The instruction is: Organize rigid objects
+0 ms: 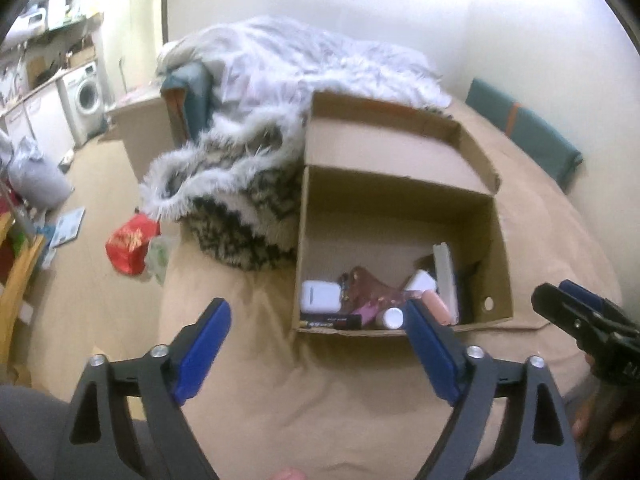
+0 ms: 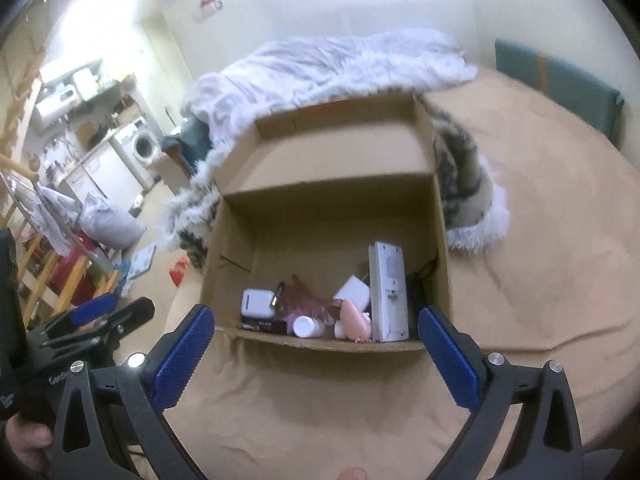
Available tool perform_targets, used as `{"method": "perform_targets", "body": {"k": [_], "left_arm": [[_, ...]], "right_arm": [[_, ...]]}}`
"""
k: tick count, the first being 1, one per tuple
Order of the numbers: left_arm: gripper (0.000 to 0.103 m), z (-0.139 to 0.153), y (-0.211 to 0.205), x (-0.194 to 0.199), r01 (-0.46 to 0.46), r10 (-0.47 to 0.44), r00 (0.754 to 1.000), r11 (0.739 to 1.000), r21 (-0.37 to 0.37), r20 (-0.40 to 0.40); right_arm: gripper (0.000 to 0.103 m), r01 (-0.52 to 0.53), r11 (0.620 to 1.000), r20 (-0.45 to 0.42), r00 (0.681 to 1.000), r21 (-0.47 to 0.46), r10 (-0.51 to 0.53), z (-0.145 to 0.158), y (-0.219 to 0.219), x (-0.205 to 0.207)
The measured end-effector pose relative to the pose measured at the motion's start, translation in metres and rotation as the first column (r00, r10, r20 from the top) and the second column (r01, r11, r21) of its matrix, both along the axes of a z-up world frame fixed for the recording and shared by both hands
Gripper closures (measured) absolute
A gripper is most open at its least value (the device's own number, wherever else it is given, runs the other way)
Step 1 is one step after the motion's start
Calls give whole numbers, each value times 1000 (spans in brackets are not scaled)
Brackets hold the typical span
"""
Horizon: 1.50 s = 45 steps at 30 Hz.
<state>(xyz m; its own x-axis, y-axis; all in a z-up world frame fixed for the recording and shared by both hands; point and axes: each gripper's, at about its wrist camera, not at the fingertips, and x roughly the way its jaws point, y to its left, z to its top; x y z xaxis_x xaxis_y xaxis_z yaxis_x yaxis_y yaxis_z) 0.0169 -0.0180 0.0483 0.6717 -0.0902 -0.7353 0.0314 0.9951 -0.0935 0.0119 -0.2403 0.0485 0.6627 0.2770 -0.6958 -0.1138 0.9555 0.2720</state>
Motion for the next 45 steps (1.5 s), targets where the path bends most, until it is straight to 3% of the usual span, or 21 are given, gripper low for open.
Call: {"method": "perform_targets", "body": {"k": [4, 7, 16, 45], "left_arm": [[8, 2, 0, -5, 3, -3, 999, 1000, -8, 37], [6, -4, 0, -1, -4, 4, 1000, 1000, 1, 21], [5, -23, 6, 14, -44, 44, 999, 999, -6, -31], [5, -26, 2, 13, -29, 29, 999, 1000, -6, -33]], "right_arm": [[0, 12, 1000, 73, 997, -18, -11, -1, -2, -13], [0, 34, 999, 112, 993, -29, -30, -12, -4, -20], [0, 80, 996, 13, 997, 38, -81, -33, -18, 0], [0, 75, 997, 25, 997, -21, -74, -31, -10, -3]]}}
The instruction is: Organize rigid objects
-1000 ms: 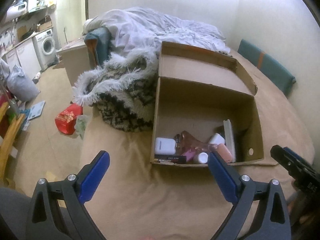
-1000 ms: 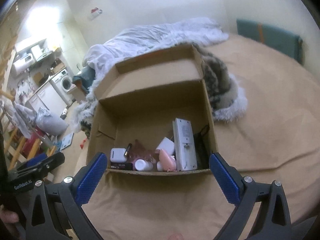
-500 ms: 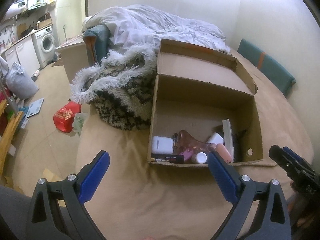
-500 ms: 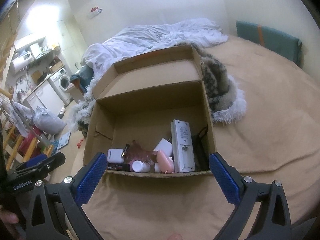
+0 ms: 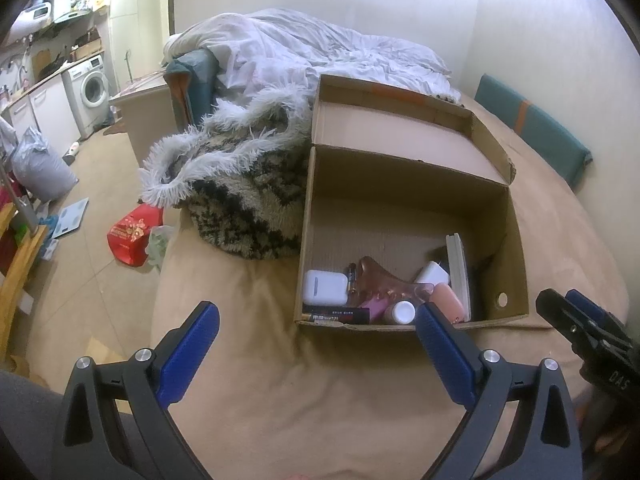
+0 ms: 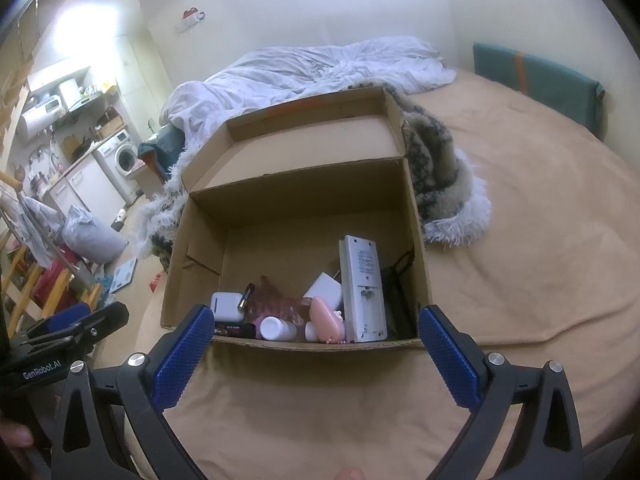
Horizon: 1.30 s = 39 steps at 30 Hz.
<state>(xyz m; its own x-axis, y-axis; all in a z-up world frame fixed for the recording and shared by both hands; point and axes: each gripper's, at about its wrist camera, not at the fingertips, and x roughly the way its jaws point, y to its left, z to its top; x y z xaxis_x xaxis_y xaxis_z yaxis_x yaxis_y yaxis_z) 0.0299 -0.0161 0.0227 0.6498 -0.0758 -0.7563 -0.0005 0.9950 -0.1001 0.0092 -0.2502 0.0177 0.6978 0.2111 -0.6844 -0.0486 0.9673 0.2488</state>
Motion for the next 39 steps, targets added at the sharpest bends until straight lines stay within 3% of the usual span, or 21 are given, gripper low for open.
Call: {"method": "perform_targets", "body": {"k": [39], "left_arm": [[5, -3, -1, -5, 24, -24, 1000, 1000, -3, 10]], "right_arm": [[0, 0, 1000, -2, 1000, 0, 0, 0, 0, 0]]}}
